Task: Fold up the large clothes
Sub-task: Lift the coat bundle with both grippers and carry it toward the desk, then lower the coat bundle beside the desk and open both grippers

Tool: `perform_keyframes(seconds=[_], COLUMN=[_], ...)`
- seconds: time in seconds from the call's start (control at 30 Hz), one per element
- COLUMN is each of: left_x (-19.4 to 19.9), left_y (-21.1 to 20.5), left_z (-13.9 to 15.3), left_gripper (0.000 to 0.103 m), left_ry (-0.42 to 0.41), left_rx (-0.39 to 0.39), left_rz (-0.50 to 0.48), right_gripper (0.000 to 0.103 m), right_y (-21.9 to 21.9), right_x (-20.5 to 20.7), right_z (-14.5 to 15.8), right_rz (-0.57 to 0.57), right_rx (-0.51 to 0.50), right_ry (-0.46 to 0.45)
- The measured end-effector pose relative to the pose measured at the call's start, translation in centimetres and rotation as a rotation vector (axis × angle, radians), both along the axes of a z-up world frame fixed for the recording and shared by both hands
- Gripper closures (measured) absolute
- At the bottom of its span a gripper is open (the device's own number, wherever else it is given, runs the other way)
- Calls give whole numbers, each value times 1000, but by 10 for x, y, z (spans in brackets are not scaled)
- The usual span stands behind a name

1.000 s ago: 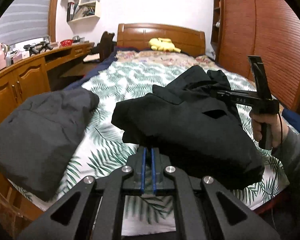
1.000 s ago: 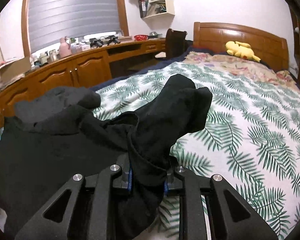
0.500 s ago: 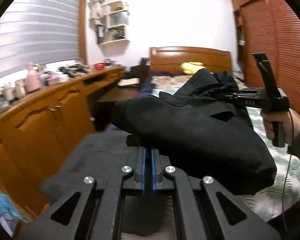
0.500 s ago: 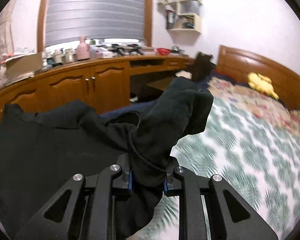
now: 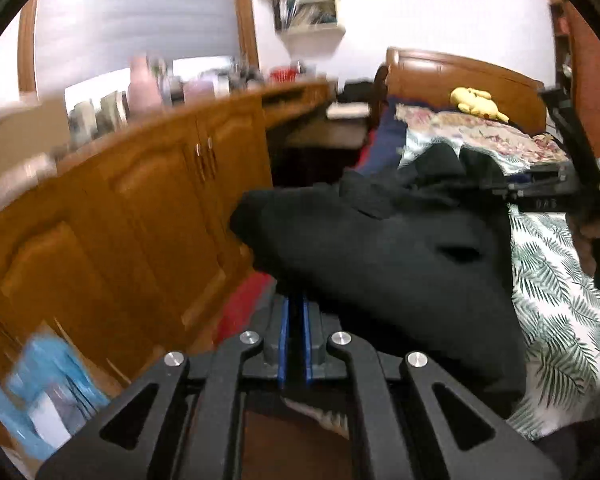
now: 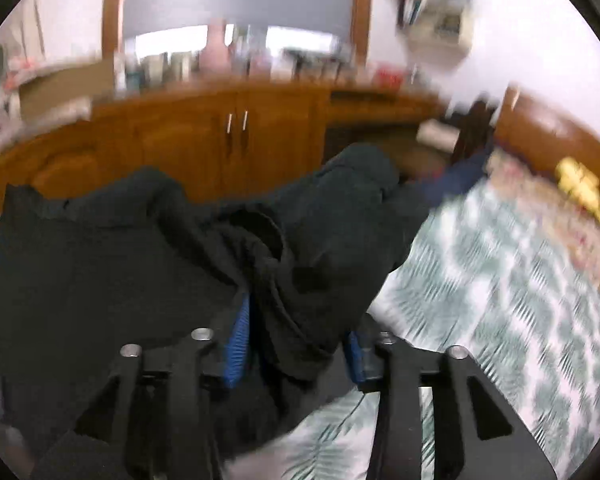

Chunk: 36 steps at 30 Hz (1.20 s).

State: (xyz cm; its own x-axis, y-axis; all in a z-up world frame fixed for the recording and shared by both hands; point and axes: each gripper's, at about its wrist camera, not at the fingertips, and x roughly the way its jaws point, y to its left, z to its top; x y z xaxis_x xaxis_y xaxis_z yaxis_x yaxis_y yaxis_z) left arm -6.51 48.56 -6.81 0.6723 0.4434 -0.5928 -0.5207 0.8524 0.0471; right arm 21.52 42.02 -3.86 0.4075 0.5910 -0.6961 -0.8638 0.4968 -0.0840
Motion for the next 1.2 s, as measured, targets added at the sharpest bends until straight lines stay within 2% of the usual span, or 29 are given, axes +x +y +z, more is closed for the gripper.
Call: perform_keyframes(seconds=[0.03,0.1,0.2,0.4,0.47,0.63,0.87,1.07,1.2], left_x=[-4,-15,-25,-27,-22,5,33,32,28], left_y=[1,3,-1,-15,-19,-33,-27,-10,-8], left_z=[-7,-12,-8,26,39,52,29,0,-10], left_gripper=[100,98,97,92,87,82,81,81,81], left_ry=[6,-11,-32,-73,-85,-86,-17,46,42], left_rx=[0,-27,-51,-2,17,28,-12,-56,-80], left_rz=[16,19,20,-31,-56,-113,-104,-51,-33], right_gripper=[59,49,43,43,43,42,42,42,42], right_y=[3,0,-7,-28,-28,-34,-54,-67,-77], right_x=[-2,-8,-6,-20,-27,-49,-75,-89,-97], right_z=[-10,-25,-27,-6,0,4,5,3,-1], right_rz=[-4,-4,-15,21,32,81,136,170,176], right_rx=[-30,-58,-35,69,77,88,109,127,131], right_ry=[-11,-61,-46,-56,-64,-67,-65,-56,-46])
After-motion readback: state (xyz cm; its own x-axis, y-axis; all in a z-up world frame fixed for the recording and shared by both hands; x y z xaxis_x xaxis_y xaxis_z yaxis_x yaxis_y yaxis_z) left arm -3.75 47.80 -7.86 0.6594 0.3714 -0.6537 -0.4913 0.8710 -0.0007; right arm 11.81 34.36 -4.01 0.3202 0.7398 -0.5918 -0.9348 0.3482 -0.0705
